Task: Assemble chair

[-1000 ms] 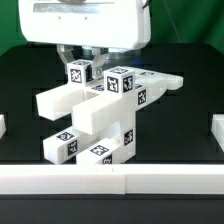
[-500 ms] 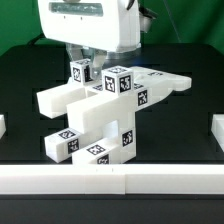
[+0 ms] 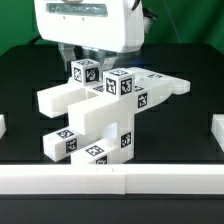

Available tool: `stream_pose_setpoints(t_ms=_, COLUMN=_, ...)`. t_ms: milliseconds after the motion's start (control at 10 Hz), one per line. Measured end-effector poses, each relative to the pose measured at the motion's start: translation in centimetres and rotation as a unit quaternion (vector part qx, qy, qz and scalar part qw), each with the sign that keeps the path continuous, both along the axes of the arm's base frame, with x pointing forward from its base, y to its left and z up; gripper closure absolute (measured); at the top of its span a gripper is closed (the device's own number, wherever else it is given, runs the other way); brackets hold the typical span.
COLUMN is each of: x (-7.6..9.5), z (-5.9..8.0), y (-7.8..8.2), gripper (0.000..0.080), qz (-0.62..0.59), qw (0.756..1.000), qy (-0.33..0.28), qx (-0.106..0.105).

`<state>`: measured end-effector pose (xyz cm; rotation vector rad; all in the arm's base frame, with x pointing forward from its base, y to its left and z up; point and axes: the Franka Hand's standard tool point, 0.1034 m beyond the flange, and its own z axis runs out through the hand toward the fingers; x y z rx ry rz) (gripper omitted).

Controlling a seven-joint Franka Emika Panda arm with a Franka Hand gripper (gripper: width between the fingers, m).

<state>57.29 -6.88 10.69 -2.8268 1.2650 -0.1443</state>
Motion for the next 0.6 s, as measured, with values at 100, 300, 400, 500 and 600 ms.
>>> stream_pose_setpoints(t_ms=100, x=-0.01, z=-0.02, y=-0.01, gripper=0.0158, qz=0.022, qw=1.000, qy=0.000, qx=-0.003)
stream_pose_setpoints(t_ms=300, x=-0.03, z=-0.06, y=-0.01, gripper=0.0151, qz=0.021, qw=1.000, qy=0.000, qx=-0.002)
stream_pose_setpoints(t_ms=400, x=-0.03, z=-0.07, y=-0.01, gripper=0.0151, qz=0.021, qw=1.000, qy=0.001, qx=-0.002)
stream_pose_setpoints(t_ms=500, x=-0.04, z=-0.09, y=-0.01, gripper=0.0151, qz=0.021, qw=1.000, qy=0.001, qx=-0.002)
stream_pose_setpoints(t_ms=600, x=-0.05, z=-0.11, y=-0.01, gripper=0.0151, qz=0.021, qw=1.000, qy=0.001, qx=-0.003)
